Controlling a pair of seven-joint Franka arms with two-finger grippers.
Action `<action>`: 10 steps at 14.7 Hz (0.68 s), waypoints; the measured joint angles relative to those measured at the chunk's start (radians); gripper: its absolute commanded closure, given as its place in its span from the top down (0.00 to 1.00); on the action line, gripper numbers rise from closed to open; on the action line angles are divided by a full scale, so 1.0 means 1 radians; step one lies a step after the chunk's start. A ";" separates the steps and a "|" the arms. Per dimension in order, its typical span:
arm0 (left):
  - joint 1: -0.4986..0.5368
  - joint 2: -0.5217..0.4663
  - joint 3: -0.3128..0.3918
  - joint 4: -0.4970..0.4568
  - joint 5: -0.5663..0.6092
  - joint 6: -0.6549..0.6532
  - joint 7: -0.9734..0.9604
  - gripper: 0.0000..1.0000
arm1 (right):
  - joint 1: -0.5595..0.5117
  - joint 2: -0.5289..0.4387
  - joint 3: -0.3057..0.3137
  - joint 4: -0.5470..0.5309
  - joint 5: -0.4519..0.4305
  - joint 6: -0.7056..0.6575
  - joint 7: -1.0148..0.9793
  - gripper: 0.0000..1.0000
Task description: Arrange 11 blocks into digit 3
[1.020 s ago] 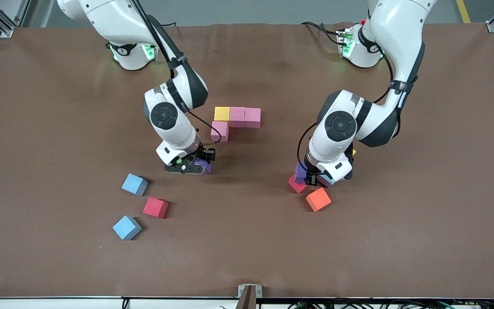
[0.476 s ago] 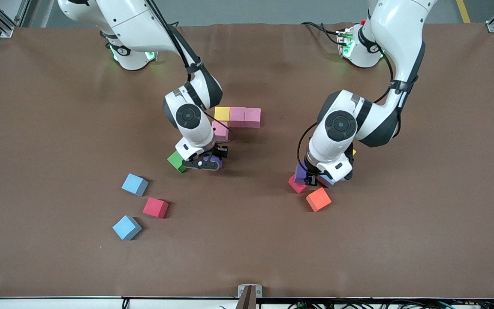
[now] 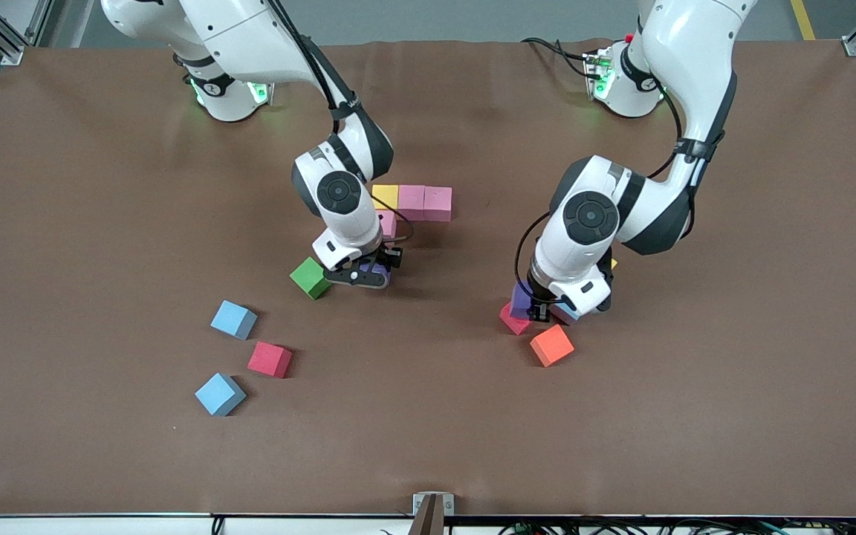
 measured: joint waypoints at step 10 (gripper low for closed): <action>-0.005 0.005 -0.005 0.000 0.000 -0.003 0.000 0.32 | 0.031 -0.017 -0.029 -0.024 0.000 0.001 0.005 0.01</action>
